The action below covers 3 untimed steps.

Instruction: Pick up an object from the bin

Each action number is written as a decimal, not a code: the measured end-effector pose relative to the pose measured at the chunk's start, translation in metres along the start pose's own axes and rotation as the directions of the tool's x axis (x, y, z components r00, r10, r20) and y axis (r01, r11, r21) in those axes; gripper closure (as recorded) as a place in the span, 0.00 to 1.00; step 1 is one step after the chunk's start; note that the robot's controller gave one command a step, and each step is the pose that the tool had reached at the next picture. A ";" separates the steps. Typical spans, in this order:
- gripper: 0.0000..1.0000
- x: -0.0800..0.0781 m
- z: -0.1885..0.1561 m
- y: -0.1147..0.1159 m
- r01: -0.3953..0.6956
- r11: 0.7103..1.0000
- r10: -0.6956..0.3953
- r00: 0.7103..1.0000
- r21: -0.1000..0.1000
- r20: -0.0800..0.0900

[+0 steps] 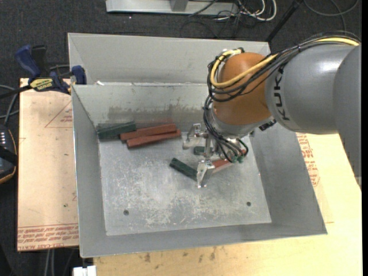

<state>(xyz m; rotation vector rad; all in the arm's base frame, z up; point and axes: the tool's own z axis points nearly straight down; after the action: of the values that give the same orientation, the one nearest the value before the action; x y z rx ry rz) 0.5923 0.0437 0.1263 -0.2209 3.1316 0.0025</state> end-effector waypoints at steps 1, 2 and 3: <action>1.00 -0.064 0.026 0.039 -0.107 0.994 0.107 0.994 0.000 0.001; 0.00 -0.061 0.027 0.039 -0.107 0.994 0.107 0.994 0.000 -0.018; 0.00 -0.061 0.028 0.040 -0.107 0.994 0.107 0.994 0.000 -0.018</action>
Offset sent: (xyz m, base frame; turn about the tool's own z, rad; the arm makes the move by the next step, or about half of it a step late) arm 0.0000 0.0000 0.0000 0.0000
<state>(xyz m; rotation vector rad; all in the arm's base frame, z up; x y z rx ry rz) 0.6470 0.0914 0.0990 -0.0535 3.1570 0.0017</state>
